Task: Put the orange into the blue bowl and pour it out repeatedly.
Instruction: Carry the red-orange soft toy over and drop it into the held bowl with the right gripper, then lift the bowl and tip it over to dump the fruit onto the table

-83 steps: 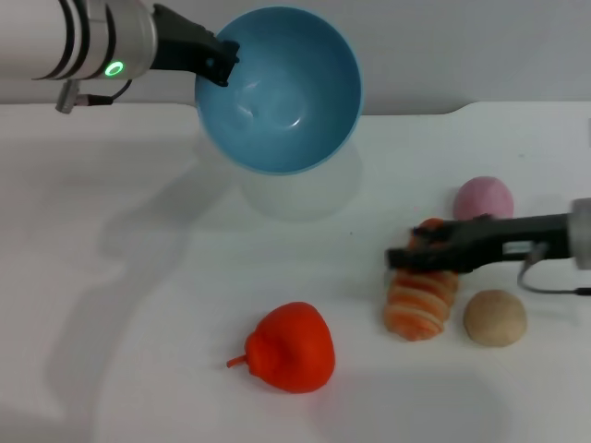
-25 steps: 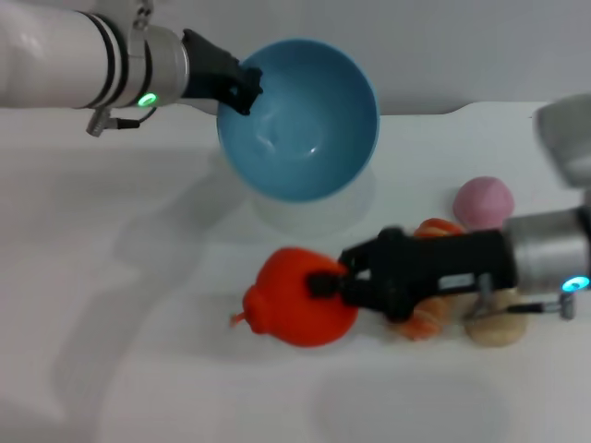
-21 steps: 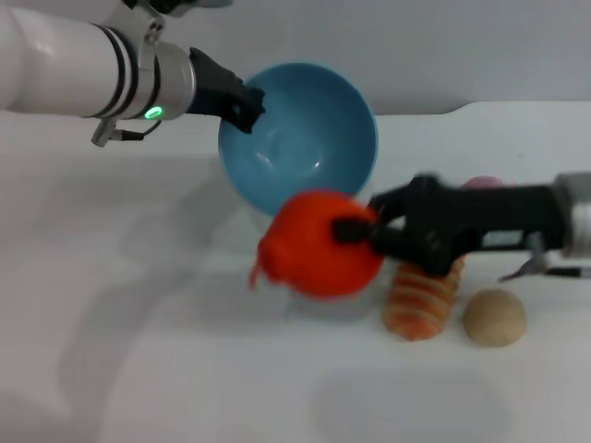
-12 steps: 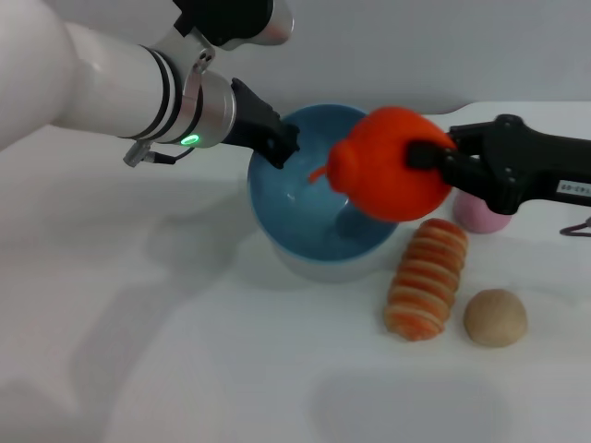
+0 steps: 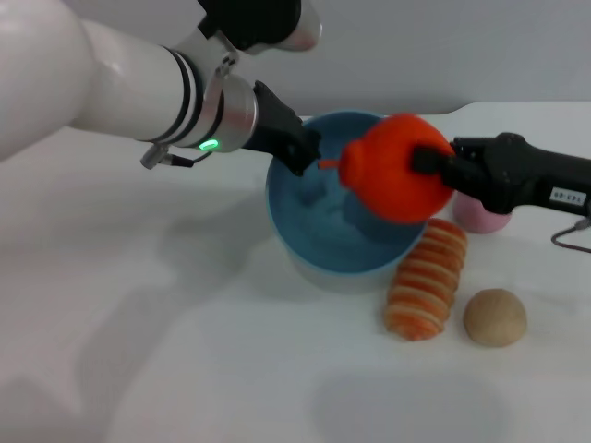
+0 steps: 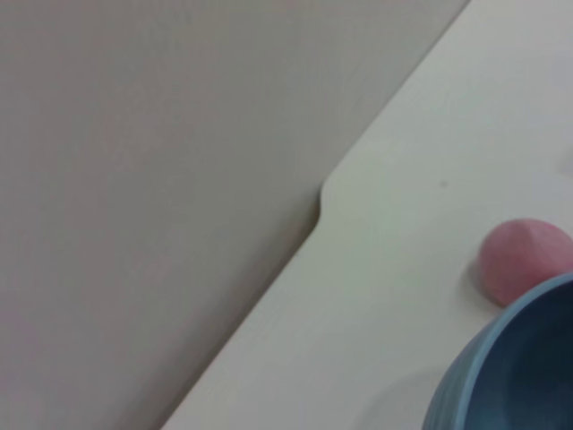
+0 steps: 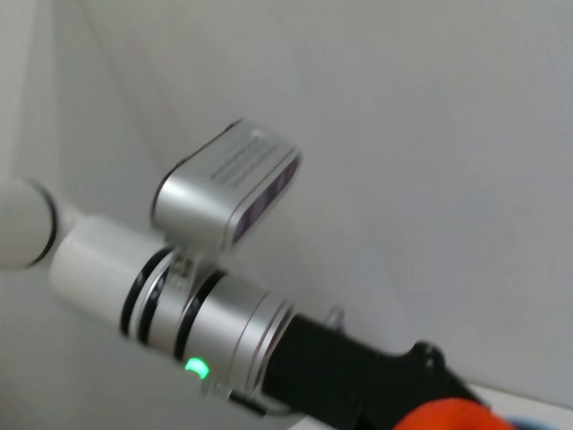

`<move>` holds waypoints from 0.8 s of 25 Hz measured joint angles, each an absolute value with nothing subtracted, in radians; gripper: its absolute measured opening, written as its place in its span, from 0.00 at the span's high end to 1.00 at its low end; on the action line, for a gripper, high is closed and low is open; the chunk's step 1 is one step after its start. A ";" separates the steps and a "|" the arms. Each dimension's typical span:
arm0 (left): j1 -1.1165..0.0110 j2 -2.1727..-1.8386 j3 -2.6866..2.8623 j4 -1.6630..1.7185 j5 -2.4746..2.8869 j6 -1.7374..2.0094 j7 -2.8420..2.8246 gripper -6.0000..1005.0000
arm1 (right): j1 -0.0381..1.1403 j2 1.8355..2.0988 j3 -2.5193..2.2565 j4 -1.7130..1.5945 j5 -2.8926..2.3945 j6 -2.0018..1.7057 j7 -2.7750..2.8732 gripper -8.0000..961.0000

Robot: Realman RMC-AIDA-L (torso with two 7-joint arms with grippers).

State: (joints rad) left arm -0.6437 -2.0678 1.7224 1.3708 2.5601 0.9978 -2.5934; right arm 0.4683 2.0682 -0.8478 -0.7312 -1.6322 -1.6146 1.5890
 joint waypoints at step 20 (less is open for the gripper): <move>-0.618 -2.063 1.735 1.347 2.555 0.944 -2.586 0.99 | 0.423 2.071 -0.684 -0.821 -1.602 -1.492 1.505 0.49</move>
